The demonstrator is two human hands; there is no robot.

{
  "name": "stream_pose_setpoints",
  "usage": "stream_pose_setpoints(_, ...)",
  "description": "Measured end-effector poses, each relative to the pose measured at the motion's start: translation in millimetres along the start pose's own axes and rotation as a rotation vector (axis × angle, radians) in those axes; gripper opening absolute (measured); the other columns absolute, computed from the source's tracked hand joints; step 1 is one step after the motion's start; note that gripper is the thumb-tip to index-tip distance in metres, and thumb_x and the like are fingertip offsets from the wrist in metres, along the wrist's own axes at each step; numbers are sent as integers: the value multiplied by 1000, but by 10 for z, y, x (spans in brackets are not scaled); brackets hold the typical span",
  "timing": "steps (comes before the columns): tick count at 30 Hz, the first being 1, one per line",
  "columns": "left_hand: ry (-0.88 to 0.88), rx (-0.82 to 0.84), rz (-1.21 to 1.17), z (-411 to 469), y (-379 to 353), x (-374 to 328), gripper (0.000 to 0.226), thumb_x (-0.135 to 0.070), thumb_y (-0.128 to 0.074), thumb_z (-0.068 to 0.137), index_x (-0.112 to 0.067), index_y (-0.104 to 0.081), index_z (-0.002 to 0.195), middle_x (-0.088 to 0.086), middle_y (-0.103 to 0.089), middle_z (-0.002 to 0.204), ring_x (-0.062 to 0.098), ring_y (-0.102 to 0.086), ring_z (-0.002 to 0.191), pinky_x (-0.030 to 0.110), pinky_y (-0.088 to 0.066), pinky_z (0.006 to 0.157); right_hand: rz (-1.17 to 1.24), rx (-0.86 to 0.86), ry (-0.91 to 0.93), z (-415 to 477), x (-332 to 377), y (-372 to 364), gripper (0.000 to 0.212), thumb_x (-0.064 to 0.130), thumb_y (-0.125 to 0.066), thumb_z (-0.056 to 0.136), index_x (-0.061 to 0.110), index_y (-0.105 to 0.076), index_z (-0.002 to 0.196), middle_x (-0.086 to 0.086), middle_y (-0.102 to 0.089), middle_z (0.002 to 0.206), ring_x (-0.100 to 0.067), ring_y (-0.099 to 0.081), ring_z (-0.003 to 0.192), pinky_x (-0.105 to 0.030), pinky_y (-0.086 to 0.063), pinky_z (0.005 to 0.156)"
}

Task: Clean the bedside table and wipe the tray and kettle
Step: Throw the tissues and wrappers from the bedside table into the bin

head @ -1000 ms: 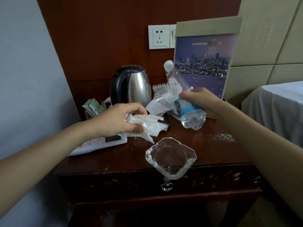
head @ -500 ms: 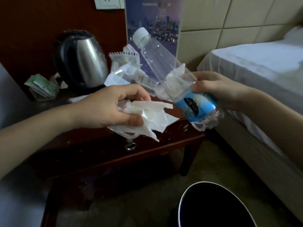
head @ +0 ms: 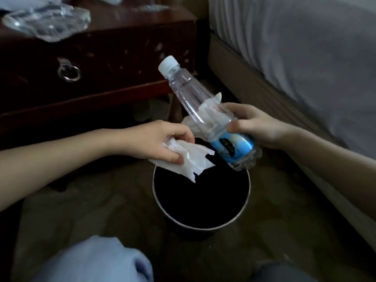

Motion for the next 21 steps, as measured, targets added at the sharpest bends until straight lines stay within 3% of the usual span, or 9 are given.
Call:
stream_pose_setpoints(4, 71, 72, 36, 106, -306, 229, 35, -13, -71, 80, -34, -60, 105, -15, -64, 97, -4, -59, 85, 10, -46, 70, -39, -57, -42, -64, -477, -56, 59, 17, -74, 70, 19, -50, 124, 0, -64, 113, -13, -65, 98, -26, -53, 78)
stream_pose_setpoints(8, 73, 209, 138, 56, -422, 326, 47, -16, -69, 80, -42, -57, 117, -29, -59, 112, -15, -53, 100, 3, -39, 81, -376, 67, -182, -47, -718, -128, 52, 21, -64, 85, 25, -44, 132, 7, -52, 129, -9, -54, 114, -27, -45, 97)
stream_pose_setpoints(10, 68, 226, 183, 12, -418, 354, 48, -20, -67, 82, -46, -54, 121, -35, -53, 116, -18, -48, 105, 1, -37, 84, -576, 85, -208, -48, -732, -138, 39, 26, -59, 89, 27, -52, 127, 10, -56, 121, -7, -54, 111, -17, -43, 90)
stream_pose_setpoints(12, 41, 194, 212, -14, -376, 362, 48, -21, -67, 84, -41, -53, 126, -31, -51, 122, -14, -45, 112, 1, -33, 90, -777, 81, -187, -45, -694, -131, 26, 24, -56, 90, 27, -62, 116, 12, -61, 109, -4, -57, 102, -9, -40, 79)
stream_pose_setpoints(16, -52, 183, 370, -38, -288, 312, 55, -23, -66, 85, -29, -46, 137, -13, -40, 141, -9, -27, 124, -6, -14, 96, -1006, 22, -81, 40, -390, -170, 22, 20, -53, 89, 26, -68, 104, 13, -63, 87, 1, -55, 76, -8, -39, 66)
stream_pose_setpoints(19, -84, 161, 486, -79, -95, 196, 43, -30, -62, 89, -29, -52, 131, -12, -48, 135, 0, -36, 125, 15, -31, 103, -1103, -122, 60, 169, 49, -211, 21, 21, -52, 88, 27, -67, 102, 20, -53, 68, 1, -49, 63, -19, -42, 65)
stream_pose_setpoints(21, -94, 54, 527, -158, 202, 56, 30, -29, -58, 91, -30, -58, 121, -15, -57, 120, -2, -44, 113, 27, -39, 97, -1145, -180, 164, 271, 362, -282, 21, 21, -52, 88, 27, -67, 103, 21, -52, 66, 2, -47, 62, -25, -45, 69)
Point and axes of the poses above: each hand's wrist, its own z-axis towards the middle knuckle, its own y-axis out of the back of the hand, x = y × z, the point moved 5 cm from there along z, towards the middle knuckle
